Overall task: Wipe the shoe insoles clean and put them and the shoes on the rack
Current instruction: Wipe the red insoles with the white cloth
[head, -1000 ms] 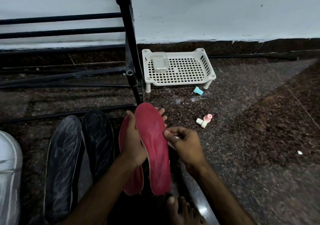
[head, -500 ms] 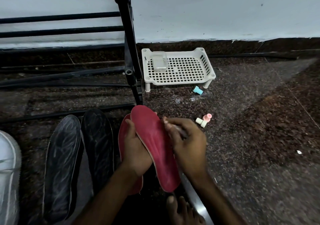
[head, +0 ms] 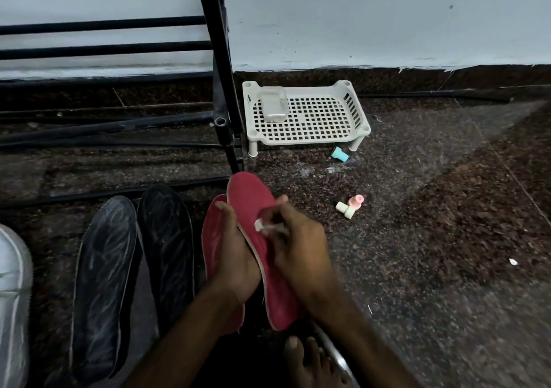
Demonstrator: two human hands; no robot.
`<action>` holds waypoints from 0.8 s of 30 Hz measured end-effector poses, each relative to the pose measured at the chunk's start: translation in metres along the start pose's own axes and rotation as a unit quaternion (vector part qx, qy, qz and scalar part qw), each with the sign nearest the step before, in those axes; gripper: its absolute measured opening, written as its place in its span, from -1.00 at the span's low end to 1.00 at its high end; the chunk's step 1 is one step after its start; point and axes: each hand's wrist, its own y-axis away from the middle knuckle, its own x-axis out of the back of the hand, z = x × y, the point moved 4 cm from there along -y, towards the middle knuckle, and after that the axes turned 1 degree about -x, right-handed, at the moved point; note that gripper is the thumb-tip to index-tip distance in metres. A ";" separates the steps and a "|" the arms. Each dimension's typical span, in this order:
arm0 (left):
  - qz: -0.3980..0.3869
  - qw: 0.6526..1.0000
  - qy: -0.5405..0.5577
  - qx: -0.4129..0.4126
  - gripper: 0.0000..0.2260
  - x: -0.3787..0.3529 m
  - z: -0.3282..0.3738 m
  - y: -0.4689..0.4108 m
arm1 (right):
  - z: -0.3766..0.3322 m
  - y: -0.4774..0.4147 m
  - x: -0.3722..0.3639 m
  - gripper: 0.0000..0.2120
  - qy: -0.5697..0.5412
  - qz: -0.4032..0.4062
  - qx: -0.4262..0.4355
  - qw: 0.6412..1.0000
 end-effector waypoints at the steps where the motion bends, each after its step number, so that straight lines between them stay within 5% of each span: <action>1: 0.000 1.000 -0.015 0.002 -0.11 0.003 0.002 -0.001 | -0.008 0.010 -0.001 -0.79 -0.018 -0.003 0.002 1.000; 8: 0.012 0.999 -0.012 -0.031 -0.28 -0.001 -0.003 0.005 | -0.012 -0.022 0.001 -0.83 0.049 -0.002 0.046 0.998; 11: 0.014 0.999 0.001 -0.040 -0.22 0.002 0.012 0.001 | -0.011 -0.009 -0.005 -0.88 0.082 0.007 0.020 0.996; 15: 0.008 1.000 0.004 -0.026 -0.12 0.009 0.020 -0.002 | -0.031 0.028 -0.010 -0.89 -0.026 0.001 0.003 1.000; 21: 0.010 0.999 0.008 -0.035 -0.30 -0.001 0.013 0.006 | -0.017 -0.019 -0.003 -0.75 0.075 0.000 0.036 0.997; 24: 0.007 0.999 0.015 -0.032 -0.23 0.002 0.020 0.003 | -0.012 -0.001 -0.005 -0.86 0.085 0.013 0.012 0.996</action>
